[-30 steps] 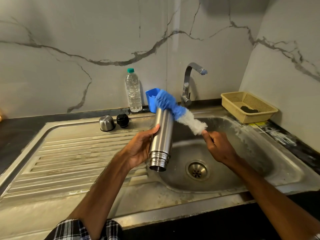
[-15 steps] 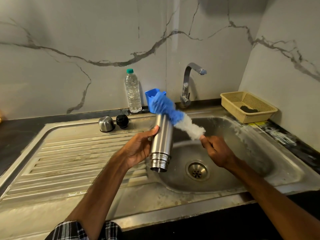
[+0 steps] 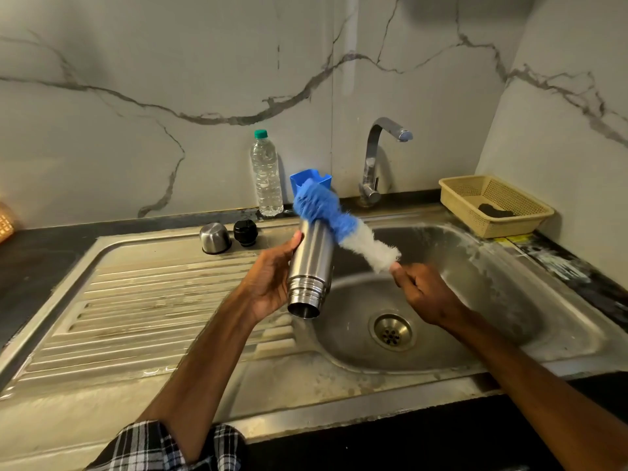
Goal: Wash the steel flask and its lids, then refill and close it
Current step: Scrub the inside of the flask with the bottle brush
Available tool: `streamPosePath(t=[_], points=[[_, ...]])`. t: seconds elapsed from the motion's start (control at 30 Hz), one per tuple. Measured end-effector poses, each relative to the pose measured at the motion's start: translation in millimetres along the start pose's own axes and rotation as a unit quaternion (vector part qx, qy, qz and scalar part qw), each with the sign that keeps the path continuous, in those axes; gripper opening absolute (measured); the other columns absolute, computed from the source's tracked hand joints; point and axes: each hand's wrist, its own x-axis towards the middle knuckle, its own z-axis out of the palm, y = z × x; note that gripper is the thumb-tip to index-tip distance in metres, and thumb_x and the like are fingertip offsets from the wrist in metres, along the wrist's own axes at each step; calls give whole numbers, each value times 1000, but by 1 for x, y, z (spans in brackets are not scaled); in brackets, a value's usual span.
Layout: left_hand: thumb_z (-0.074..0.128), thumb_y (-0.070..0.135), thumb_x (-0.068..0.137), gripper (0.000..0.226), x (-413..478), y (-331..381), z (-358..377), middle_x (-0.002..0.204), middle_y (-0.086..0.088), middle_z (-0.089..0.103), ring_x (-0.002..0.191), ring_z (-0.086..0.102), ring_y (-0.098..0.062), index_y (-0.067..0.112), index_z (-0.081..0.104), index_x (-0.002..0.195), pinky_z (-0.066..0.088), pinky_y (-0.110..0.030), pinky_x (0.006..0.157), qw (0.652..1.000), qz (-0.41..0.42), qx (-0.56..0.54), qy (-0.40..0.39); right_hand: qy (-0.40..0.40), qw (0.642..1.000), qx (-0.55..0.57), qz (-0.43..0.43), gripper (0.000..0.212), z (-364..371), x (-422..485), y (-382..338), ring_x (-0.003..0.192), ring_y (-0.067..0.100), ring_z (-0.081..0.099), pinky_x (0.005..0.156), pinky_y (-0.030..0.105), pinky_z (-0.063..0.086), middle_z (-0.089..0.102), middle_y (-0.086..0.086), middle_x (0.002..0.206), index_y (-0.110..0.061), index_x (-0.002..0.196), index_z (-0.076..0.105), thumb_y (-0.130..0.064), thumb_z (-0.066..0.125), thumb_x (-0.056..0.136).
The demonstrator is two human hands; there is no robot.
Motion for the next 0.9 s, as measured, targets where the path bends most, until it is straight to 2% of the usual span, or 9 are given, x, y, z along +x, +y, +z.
streamPosePath(t=[0.1,0.23,0.37,0.5,0.57,0.63,0.7,0.77,0.9], points=[[68,29,85,67,1,0,-5,112,-20,71,91,72,-30,-1,48,141,62,-41,72,999,15,-11,28,-31,996,4,-81,47,2,-8,-5,45,3,31,48,28,27,30,-12,51,-28,57,36,-36,37,104],[68,35,92,61,5,1,-6,125,-25,66,104,69,-36,0,52,139,61,-45,83,999,19,-23,29,-3,1000,-15,-11,57,2,-2,1,44,7,29,48,31,25,30,-8,49,-20,54,35,-54,31,99],[66,24,84,55,4,1,-6,106,-18,72,92,71,-29,0,54,133,61,-42,82,996,31,-69,47,-41,994,-19,-98,48,5,-9,-3,45,13,32,51,20,23,35,3,49,-21,57,39,-36,35,103],[57,24,100,40,5,4,-4,111,-20,73,93,73,-30,-1,54,132,64,-41,78,997,34,-62,42,-13,1000,-17,-23,53,2,-4,-2,44,8,27,48,31,23,30,-7,50,-21,55,36,-48,33,101],[54,19,102,38,5,3,-2,109,-20,73,91,74,-28,-3,52,133,64,-38,75,997,25,-58,38,-21,998,-9,-58,51,3,-7,-2,45,7,26,48,32,23,28,-9,52,-22,55,35,-42,34,102],[55,15,96,42,4,2,-1,113,-21,72,99,73,-30,-3,51,133,62,-41,87,997,25,-64,26,-24,996,-14,-83,52,2,-9,1,46,12,28,49,35,26,29,-7,53,-19,56,36,-40,34,103],[56,21,97,48,6,2,-3,128,-24,66,123,63,-38,-1,49,139,49,-49,108,998,24,-62,21,-15,998,-25,-52,53,-1,-7,2,47,10,27,49,35,25,29,-7,53,-18,56,34,-46,33,102],[57,29,99,55,9,0,-4,139,-25,59,133,54,-40,1,47,144,39,-52,116,998,17,-51,19,-16,999,-30,-42,53,-2,-7,0,47,7,25,49,36,24,27,-9,53,-21,56,31,-49,33,101],[62,24,92,53,4,0,-3,123,-22,69,104,72,-31,0,51,138,62,-43,85,997,26,-73,24,-32,996,-23,-77,54,-1,-9,0,47,11,26,50,38,26,27,-2,52,-19,57,33,-49,33,103]])
